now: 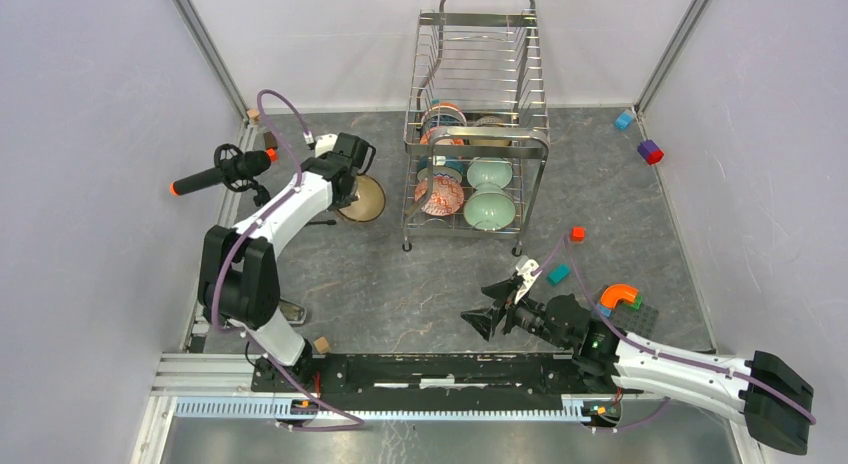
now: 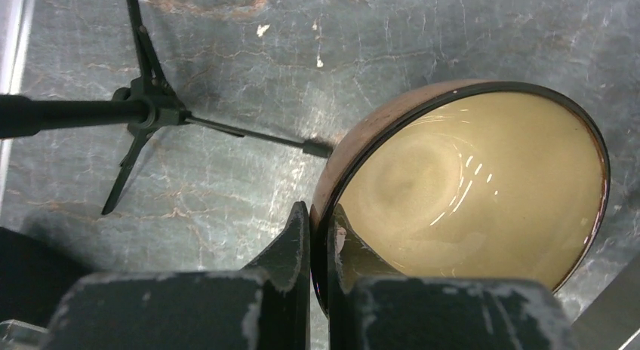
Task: Unload the bowls from the dish rack
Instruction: Place the bowl at the center of the board.
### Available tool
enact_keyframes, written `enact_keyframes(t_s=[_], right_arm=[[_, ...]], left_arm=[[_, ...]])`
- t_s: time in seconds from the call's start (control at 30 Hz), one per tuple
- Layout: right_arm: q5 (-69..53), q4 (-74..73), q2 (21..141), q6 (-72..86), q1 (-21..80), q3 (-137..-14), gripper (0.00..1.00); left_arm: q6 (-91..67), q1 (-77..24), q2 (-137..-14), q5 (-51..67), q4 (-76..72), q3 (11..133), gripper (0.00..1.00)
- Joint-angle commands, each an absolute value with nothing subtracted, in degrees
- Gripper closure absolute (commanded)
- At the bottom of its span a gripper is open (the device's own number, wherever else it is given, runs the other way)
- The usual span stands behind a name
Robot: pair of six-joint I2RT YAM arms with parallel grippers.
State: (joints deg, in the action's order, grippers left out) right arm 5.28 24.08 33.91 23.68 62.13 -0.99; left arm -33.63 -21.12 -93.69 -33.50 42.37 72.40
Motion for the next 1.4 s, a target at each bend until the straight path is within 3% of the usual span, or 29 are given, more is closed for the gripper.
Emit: enact_keyframes(t_s=[0.0, 0.23, 0.6, 1.1, 1.2, 1.37], right_arm=[[7.10, 26.79, 34.30, 22.72, 62.20, 6.30, 0.14], [8.26, 26.92, 34.52, 23.03, 62.18, 5.85, 0.14], [11.86, 22.20, 29.52, 22.17, 62.23, 6.03, 0.14], [11.99, 21.62, 31.53, 22.28, 62.16, 4.51, 0.14], [11.96, 21.71, 31.81, 22.16, 62.23, 4.31, 0.14], [11.55, 21.67, 32.40, 22.15, 62.17, 3.90, 0.14]], left_arm=[[-36.76, -19.49, -94.96, -28.03, 31.53, 76.27, 0.98], [-40.65, -17.41, -101.22, -22.38, 29.72, 81.70, 0.98], [-49.81, -13.92, -102.87, -20.06, 22.38, 75.02, 0.98], [-50.73, -12.13, -106.79, -17.26, 24.69, 77.36, 0.97], [-49.97, -12.17, -106.52, -16.37, 24.78, 77.28, 0.92], [-49.07, -12.13, -105.94, -15.61, 24.88, 77.26, 0.73]])
